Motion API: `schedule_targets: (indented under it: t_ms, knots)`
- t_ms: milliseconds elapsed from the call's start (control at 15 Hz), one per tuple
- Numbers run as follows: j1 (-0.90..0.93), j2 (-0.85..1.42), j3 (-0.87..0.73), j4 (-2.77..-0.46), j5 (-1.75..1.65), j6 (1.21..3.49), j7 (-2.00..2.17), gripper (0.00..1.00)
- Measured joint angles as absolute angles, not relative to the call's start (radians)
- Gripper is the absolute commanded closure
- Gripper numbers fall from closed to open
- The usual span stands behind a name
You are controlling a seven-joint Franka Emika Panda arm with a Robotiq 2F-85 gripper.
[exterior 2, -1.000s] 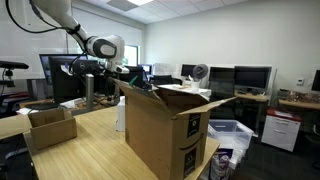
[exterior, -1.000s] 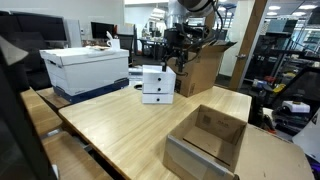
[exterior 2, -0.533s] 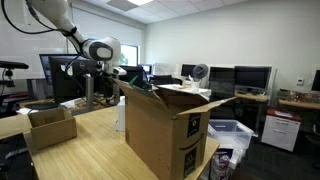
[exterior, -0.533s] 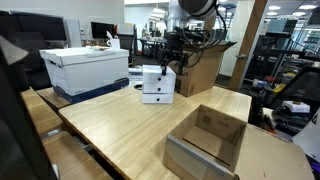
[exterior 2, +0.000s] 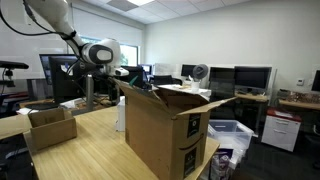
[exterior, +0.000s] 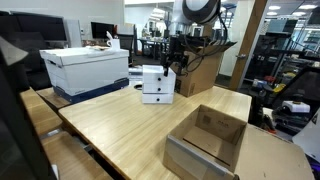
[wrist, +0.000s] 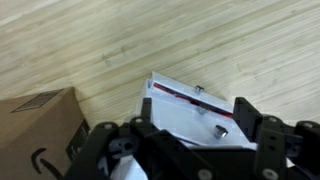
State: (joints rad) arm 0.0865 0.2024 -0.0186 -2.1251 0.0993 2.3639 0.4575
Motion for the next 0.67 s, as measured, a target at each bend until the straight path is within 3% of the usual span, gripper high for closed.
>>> schedule_targets:
  t_ms: [533,667]
  knots:
    - [0.077,0.206,-0.067,-2.125,0.069,2.366,0.481,0.95]
    - [0.078,0.206,-0.066,-2.125,0.063,2.365,0.481,0.97]
